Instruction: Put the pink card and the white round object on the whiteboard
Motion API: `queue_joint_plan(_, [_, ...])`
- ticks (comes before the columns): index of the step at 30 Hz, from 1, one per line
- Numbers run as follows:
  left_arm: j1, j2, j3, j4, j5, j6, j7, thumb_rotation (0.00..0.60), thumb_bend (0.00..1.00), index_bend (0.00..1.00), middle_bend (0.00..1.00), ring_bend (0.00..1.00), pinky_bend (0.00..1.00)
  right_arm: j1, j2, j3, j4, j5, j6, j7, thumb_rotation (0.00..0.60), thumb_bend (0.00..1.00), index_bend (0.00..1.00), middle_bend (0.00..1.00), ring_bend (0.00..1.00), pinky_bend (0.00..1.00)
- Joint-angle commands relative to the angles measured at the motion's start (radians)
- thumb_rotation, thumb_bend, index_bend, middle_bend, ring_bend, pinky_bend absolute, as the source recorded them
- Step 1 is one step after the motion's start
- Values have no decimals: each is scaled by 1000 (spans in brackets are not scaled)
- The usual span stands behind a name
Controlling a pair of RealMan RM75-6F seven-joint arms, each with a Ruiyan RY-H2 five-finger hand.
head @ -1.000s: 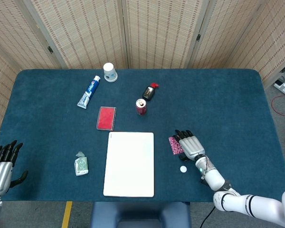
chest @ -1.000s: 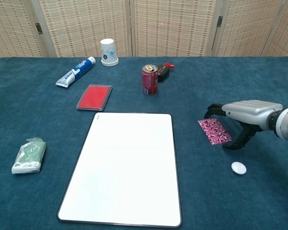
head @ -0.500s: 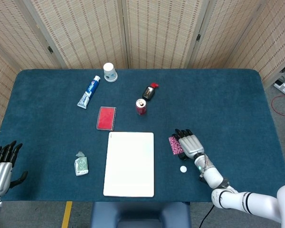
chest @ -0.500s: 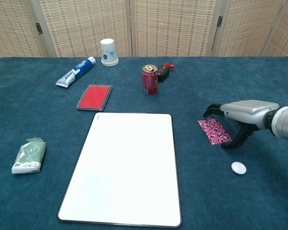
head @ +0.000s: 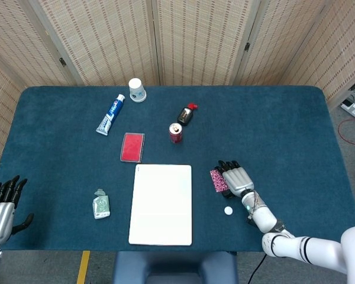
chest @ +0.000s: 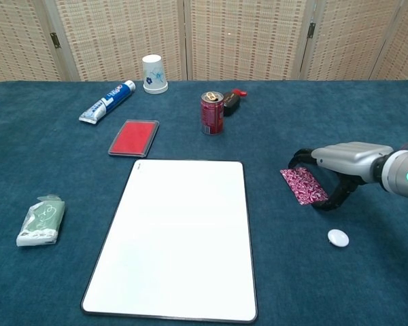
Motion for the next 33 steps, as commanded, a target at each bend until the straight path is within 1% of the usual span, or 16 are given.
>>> queue_joint_plan(1, [1,0,0,1,0,1,-1,600,343,63,54,83,0,6,-2,-5,2,8,-1,-5,520,364,106,32,56,0])
queue_joint_plan(6, [2,-1,1,3,-1,0,-4,600,342,64,54,83,0,7,-4,-11,1,11,9,-3,522,363,157,44,63,0])
queue_joint_plan(11, [2,-2,1,4,1,-1,-4,600,343,64,54,84,0,7,-4,-16,0,14,20,0,522,362,198,57,34,0])
queue_joint_plan(25, [5,1,1,1,2,5,-5,600,343,64,54,84,0,22,23,-4,-51,-21,51,1,522,363,200,60,31,0])
queue_joint_plan(29, [7,4,1,1,3,7,-7,600,342,64,54,84,0,51,13,10,-68,-27,41,-14,523,363,201,60,32,0])
queue_joint_plan(33, [9,5,1,1,3,11,-9,600,342,64,54,84,0,97,-15,31,-77,-29,23,-39,521,363,201,60,31,0])
